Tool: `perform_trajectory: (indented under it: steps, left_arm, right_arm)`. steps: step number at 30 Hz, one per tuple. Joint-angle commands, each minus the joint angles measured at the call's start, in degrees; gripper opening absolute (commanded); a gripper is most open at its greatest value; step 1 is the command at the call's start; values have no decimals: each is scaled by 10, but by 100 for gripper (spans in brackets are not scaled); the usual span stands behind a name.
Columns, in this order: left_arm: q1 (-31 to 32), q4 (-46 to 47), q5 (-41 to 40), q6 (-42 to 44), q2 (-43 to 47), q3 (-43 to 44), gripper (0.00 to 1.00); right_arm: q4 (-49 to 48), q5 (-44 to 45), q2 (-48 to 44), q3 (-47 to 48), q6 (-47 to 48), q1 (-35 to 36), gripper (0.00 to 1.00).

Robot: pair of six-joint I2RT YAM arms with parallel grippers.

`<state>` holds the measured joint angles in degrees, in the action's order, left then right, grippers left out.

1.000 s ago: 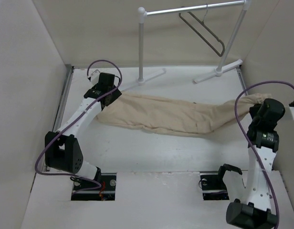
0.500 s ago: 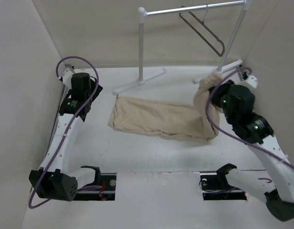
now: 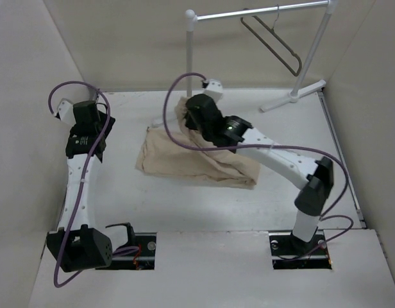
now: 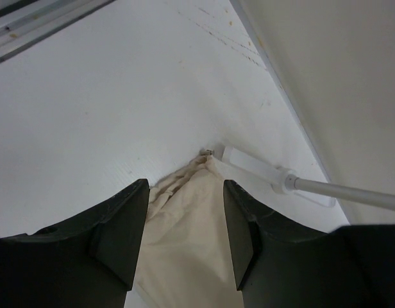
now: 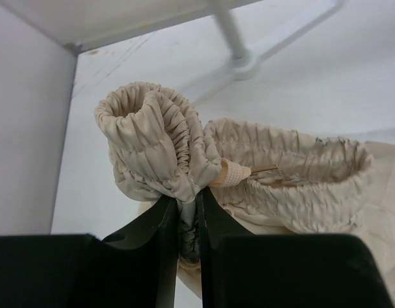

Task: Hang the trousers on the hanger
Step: Fold the trousers at the center of the board.

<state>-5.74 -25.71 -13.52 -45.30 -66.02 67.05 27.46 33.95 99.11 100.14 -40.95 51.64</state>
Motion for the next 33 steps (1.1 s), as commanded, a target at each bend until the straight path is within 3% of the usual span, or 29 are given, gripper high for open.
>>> perform_trajectory:
  steps: [1,2,6,8,11,13,15,16,19,21,23,25,30,33]
  left_arm:
    - [-32,16,-1,-6,19,-10,48]
    - [-41,15,-1,-6,20,-12,48]
    - [-58,11,-5,-5,25,-30,49]
    - [-58,18,-14,-2,28,-48,50]
    - [-49,24,-30,11,23,-73,50]
    - [-25,29,-34,26,16,-93,50]
    - [6,36,-43,48,6,-113,48]
    - [22,42,-47,63,0,-122,47]
    - [85,55,-44,116,-31,-126,44]
    - [141,45,-55,160,-44,-119,41]
    - [198,17,-76,179,-37,-118,40]
    - [242,-37,-101,158,-18,-119,39]
    - [332,-143,-110,5,33,-159,40]
    - [352,-146,-122,-79,59,-191,49]
  right_arm:
    - [-39,-33,97,110,-10,56,15]
    - [-28,-49,134,143,-15,71,21]
    - [38,-114,233,247,-17,114,68]
    - [48,-143,218,240,-16,118,80]
    - [16,-153,125,144,3,91,88]
    - [-21,-158,41,46,11,58,88]
    - [-55,-175,-37,-58,16,20,80]
    - [-67,-189,-71,-108,18,-2,71]
    - [-85,-227,-159,-250,17,-70,26]
    - [-85,-238,-205,-325,16,-106,16]
    - [-86,-245,-239,-377,20,-125,18]
    - [-86,-246,-275,-423,19,-139,27]
    - [-93,-247,-315,-496,17,-162,51]
    - [-108,-267,-318,-518,16,-178,57]
